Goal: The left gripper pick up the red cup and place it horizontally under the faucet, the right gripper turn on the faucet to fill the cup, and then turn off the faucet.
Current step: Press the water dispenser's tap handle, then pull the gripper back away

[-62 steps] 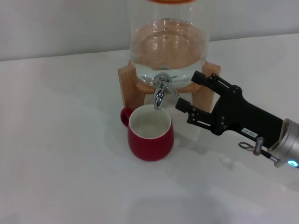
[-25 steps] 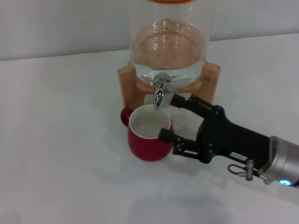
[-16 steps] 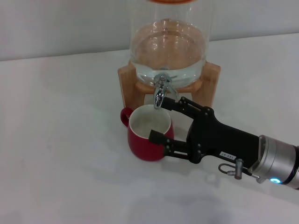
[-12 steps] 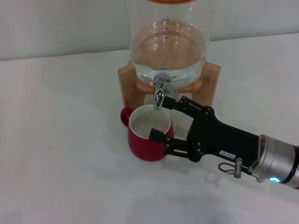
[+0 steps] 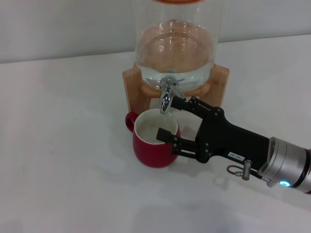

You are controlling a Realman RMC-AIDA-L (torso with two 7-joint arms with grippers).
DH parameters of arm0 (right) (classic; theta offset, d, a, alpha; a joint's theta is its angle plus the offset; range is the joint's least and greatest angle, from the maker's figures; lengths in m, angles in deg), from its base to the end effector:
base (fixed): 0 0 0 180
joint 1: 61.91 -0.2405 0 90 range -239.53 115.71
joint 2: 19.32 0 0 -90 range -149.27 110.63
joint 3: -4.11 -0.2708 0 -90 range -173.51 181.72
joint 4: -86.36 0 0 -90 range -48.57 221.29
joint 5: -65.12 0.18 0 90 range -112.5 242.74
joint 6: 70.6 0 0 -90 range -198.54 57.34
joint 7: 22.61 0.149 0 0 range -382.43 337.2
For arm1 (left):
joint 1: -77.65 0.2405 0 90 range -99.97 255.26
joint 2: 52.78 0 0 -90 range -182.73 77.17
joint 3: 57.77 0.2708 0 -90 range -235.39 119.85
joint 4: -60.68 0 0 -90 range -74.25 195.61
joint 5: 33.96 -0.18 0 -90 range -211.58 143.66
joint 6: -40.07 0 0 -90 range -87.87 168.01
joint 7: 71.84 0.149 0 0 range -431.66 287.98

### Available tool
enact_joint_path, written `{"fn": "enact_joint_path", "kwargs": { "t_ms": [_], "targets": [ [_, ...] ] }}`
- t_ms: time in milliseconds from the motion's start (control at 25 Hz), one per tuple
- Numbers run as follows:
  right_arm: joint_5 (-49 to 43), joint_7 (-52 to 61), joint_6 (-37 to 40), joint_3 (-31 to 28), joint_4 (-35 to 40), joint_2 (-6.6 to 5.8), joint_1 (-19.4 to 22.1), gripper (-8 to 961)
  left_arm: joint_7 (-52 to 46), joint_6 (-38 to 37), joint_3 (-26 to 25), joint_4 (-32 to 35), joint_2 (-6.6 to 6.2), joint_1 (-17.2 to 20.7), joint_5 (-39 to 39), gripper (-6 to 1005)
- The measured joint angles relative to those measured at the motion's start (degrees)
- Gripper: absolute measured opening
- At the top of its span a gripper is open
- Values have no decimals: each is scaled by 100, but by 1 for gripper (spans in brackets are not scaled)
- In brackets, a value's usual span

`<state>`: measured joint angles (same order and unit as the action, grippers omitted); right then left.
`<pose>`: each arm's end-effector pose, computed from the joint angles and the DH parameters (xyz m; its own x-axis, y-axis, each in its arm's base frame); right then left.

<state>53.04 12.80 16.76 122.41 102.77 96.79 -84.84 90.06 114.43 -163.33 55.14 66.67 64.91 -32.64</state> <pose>0.2298 0.2651 -0.0460 0.5446 0.0178 -0.8385 -0.4019 -0.8720 -0.2795 -0.3923 0.2498 0.0475 0.6426 -0.0748 0.7625 0.7622 0.1638 -0.6263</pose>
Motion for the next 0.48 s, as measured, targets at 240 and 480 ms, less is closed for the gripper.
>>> {"fn": "enact_joint_path", "kwargs": {
  "t_ms": [240, 480],
  "targets": [
    [50, -22, -1, -3, 3, -3, 0, 851, 0, 0, 0, 0, 7, 0, 0, 834],
    [74, -25, -31, -1, 3, -9, 19, 850, 0, 0, 0, 0, 9, 0, 0, 834]
  ]
}}
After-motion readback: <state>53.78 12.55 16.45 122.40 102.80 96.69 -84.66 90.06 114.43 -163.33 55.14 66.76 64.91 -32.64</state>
